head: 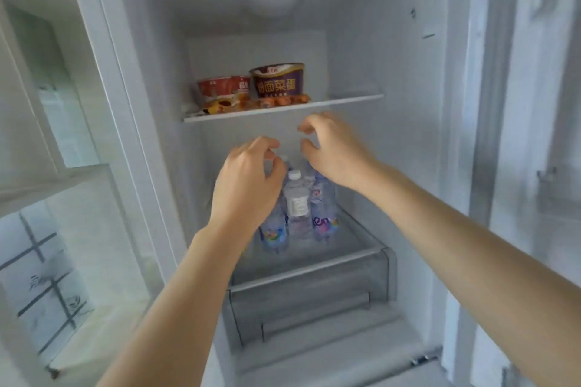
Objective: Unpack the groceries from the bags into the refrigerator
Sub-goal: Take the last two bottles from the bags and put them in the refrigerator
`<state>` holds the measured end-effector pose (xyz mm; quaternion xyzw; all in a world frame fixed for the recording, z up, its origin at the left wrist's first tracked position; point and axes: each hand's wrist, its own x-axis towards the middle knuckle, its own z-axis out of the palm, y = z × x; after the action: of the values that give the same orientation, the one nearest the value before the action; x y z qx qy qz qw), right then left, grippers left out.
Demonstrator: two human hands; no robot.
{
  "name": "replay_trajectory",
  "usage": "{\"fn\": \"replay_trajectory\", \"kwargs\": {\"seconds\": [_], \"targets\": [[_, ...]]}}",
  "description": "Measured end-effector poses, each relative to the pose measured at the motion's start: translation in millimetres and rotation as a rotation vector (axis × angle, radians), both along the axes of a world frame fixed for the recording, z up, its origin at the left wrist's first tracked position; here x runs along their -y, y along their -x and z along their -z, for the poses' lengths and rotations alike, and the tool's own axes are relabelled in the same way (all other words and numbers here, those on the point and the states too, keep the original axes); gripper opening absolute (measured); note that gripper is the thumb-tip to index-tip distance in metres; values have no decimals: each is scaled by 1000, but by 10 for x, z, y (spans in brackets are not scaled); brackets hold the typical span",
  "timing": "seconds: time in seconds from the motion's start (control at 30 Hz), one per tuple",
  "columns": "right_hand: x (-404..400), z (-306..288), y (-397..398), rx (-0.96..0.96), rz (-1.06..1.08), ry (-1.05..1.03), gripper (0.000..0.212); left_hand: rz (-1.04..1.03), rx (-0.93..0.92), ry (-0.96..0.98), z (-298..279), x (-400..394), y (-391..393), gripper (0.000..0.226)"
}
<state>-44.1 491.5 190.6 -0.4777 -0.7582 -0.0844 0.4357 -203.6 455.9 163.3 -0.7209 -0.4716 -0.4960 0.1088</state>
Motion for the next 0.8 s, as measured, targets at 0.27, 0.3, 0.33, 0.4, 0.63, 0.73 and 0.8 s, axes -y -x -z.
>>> {"fn": "replay_trajectory", "kwargs": {"seconds": [0.27, 0.3, 0.33, 0.4, 0.63, 0.73, 0.8], "targets": [[1270, 1405, -291, -81, -5, 243, 32, 214, -43, 219, 1265, 692, -322, 23], [1434, 1565, -348, -85, 2, 268, 32, 230, -52, 247, 1402, 794, -385, 23], [1600, 1711, -406, -94, 16, 297, 33, 248, -57, 282, 1525, 911, -446, 23], [1942, 1979, -538, -124, 62, 369, 34, 288, -58, 362, 1782, 1152, -559, 24], [3244, 2964, -1100, -238, 251, 580, 32, 454, -212, 671, 2782, 2158, -1083, 25], [3933, 3354, -1416, -299, 387, 706, 28, 543, -284, 789, 3130, 2651, -1422, 22], [4386, 3537, -1641, -338, 470, 758, 29, 599, -306, 862, 3310, 3007, -1683, 20]]}}
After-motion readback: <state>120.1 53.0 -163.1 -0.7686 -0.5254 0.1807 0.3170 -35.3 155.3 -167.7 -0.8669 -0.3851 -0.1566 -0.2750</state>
